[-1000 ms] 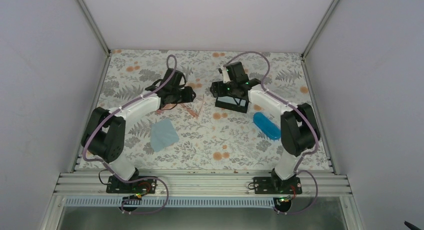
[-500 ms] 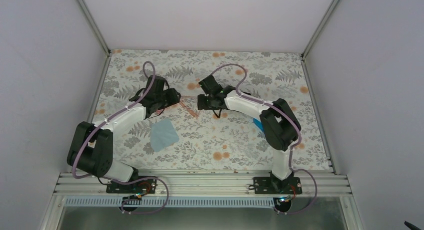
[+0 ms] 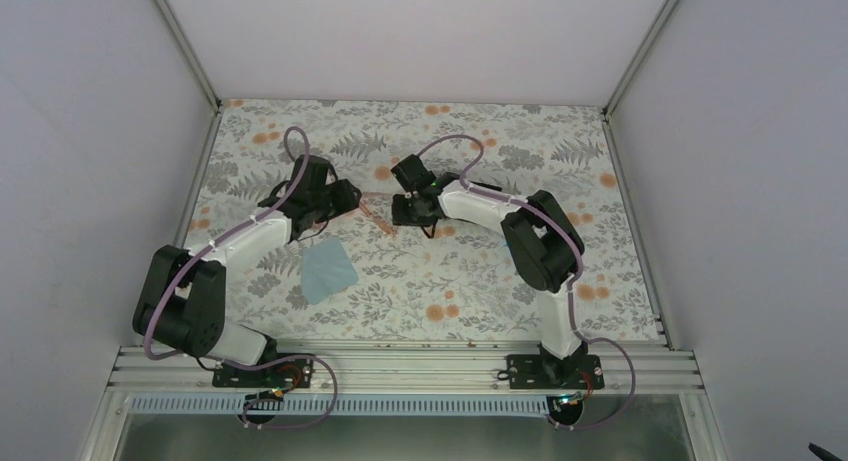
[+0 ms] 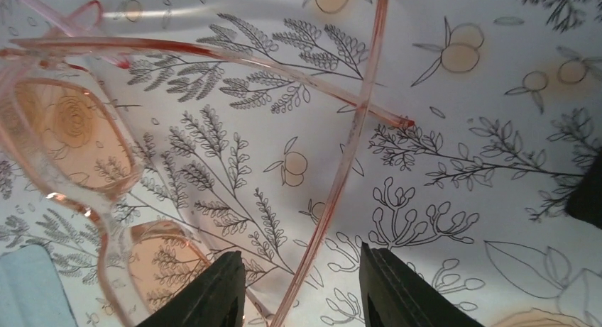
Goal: Organize the sunglasses
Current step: Pick up the sunglasses from the center of the board, then fold the sunglasses.
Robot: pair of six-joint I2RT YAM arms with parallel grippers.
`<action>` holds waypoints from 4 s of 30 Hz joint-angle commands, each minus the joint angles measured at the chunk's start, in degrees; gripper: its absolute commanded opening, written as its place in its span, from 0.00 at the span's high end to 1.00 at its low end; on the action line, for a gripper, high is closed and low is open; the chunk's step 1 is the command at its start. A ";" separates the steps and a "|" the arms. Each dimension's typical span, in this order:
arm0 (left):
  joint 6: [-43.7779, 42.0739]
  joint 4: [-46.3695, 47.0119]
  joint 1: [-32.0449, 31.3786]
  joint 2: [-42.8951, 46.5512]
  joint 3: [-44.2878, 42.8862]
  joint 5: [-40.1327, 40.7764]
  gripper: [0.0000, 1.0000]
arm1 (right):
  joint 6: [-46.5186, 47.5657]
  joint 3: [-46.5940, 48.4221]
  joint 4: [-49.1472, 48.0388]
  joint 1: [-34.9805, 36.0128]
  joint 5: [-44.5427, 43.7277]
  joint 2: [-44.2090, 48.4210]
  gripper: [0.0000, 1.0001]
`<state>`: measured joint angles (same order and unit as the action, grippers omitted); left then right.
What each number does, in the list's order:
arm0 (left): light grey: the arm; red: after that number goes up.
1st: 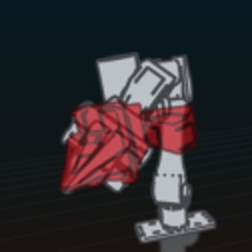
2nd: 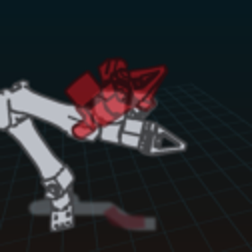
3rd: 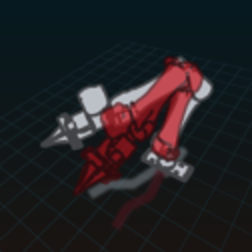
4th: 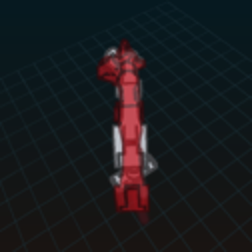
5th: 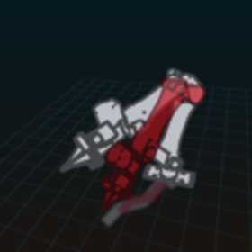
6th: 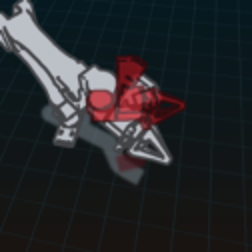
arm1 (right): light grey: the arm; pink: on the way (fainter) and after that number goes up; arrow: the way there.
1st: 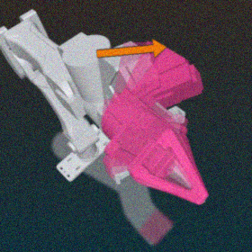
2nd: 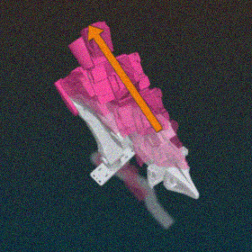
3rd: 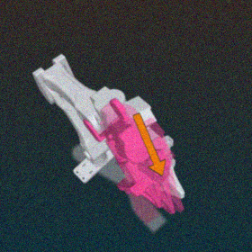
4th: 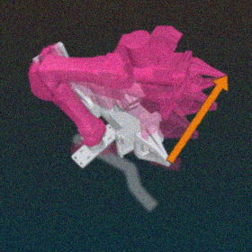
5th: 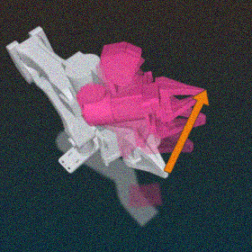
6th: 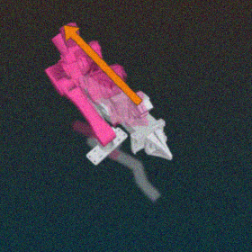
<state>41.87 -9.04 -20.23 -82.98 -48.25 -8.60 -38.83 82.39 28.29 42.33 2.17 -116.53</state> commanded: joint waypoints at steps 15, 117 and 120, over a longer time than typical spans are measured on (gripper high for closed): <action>4.63 3.11 0.19 8.10 4.19 -4.03 0.54 | -3.58 -1.32 -1.16 0.48 -6.47 4.98 0.96; -16.67 9.97 -8.59 6.24 -6.78 -10.89 0.98 | 12.20 11.55 4.93 4.38 -8.14 24.08 0.93; -16.83 10.32 -8.73 6.63 -6.49 -11.20 0.98 | 11.82 12.64 6.44 4.43 -8.24 22.03 0.94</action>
<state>26.83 -1.72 -28.64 -77.52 -55.83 -18.28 -27.20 92.09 31.38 46.48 -5.15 -92.95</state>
